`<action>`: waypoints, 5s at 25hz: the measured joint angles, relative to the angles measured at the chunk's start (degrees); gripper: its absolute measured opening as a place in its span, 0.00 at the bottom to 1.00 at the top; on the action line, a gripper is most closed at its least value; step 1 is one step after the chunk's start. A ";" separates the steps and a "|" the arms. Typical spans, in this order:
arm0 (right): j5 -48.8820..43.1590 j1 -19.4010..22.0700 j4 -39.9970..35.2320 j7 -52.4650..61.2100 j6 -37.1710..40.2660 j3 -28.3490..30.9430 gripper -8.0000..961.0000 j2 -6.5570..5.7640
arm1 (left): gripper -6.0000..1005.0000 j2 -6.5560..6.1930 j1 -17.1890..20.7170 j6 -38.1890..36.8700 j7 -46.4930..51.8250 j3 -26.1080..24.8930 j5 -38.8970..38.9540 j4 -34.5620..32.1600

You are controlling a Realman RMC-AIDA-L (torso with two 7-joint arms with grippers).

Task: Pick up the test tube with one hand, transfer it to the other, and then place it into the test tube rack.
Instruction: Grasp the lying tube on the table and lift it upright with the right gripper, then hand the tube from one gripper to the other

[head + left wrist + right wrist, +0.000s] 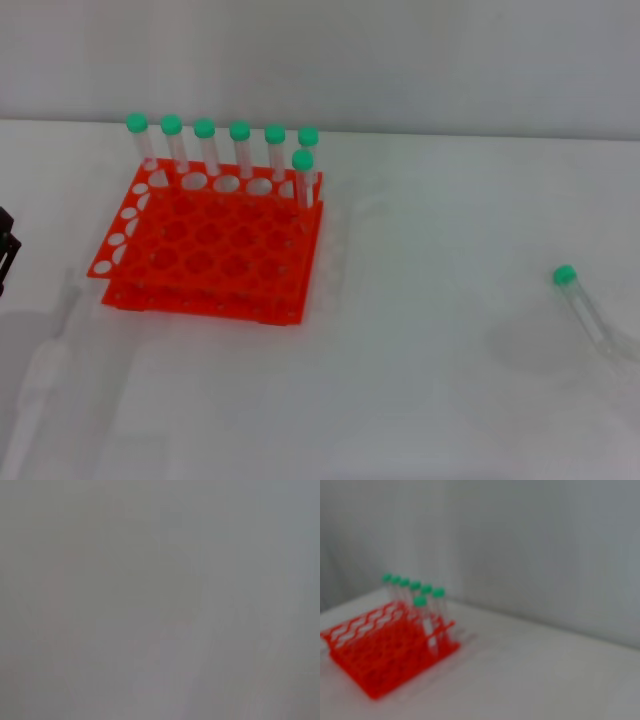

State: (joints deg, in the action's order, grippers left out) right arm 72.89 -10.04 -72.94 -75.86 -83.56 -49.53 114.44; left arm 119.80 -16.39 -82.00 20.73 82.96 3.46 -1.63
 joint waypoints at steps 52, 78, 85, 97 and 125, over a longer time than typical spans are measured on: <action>-52.38 -21.07 -0.41 48.50 9.36 -40.15 0.46 0.96 | 0.83 0.00 -0.62 2.90 -0.78 0.09 -3.02 0.01; -49.59 -20.49 -7.72 47.35 11.13 -37.13 0.20 0.96 | 0.83 -0.43 -2.03 2.27 0.73 0.09 -5.70 -2.52; -35.62 -15.52 -11.56 36.40 18.71 -33.12 0.20 0.86 | 0.83 -0.88 -4.32 2.44 12.50 0.10 -18.23 -5.63; 6.18 -7.08 1.96 -3.73 23.69 -24.49 0.21 0.61 | 0.83 -3.23 -6.02 2.10 38.79 0.08 -35.66 -16.26; 21.91 -9.90 21.67 -25.53 14.31 -21.18 0.21 0.87 | 0.83 -3.25 -17.64 8.91 57.32 -0.21 -61.94 -22.55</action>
State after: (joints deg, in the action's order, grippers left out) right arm 94.80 -19.94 -51.27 -101.39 -69.25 -70.70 115.31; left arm 116.55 -34.03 -73.09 78.05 82.76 -58.48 -24.18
